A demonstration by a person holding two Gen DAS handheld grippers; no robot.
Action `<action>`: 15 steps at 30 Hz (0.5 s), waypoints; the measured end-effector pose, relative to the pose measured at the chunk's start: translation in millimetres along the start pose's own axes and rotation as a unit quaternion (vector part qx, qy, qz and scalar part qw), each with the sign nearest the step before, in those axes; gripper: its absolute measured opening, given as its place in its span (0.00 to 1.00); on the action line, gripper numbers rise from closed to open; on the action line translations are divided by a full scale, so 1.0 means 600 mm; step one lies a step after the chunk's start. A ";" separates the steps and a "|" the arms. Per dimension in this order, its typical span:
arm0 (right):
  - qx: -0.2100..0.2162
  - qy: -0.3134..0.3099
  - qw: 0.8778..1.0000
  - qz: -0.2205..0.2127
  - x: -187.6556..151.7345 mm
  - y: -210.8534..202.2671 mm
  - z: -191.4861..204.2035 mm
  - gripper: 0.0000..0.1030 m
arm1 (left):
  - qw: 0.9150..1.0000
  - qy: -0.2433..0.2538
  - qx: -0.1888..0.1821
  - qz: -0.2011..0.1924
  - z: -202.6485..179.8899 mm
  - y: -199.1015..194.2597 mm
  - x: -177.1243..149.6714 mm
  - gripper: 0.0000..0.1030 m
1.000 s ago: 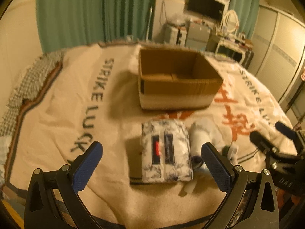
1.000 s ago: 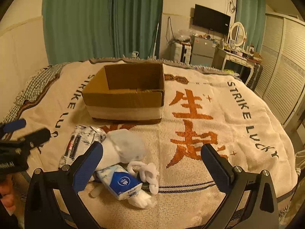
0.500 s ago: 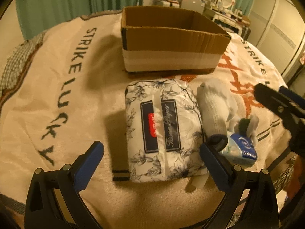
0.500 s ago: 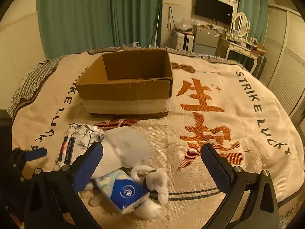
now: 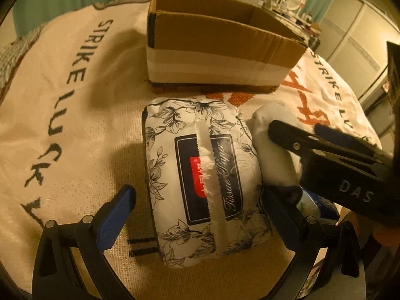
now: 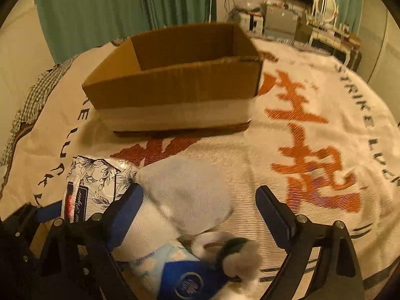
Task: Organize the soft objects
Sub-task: 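Grasp the floral tissue pack with the left gripper while the right grasps the white sock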
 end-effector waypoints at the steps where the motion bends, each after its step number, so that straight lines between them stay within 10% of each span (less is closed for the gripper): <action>1: 0.006 0.002 1.000 0.004 0.000 0.005 0.002 0.80 | 1.000 -0.001 -0.001 0.001 0.001 -0.001 0.001 0.99; 8: 0.032 0.000 0.999 0.009 0.006 0.005 0.010 0.51 | 1.000 -0.015 -0.009 0.000 0.003 -0.005 0.015 0.99; 15: 0.002 0.019 0.999 -0.035 0.038 -0.046 -0.041 0.48 | 1.000 -0.031 0.003 0.001 0.004 -0.003 0.022 0.99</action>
Point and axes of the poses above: each gripper's, at about its wrist camera, not at the fingertips, and y roughly the way its jaws point, z to its left, x to its top, the point moved 9 cm from there along y, roughly the way its jaws point, and after that the axes turned 7 degrees about -y, right-handed, at the moved point
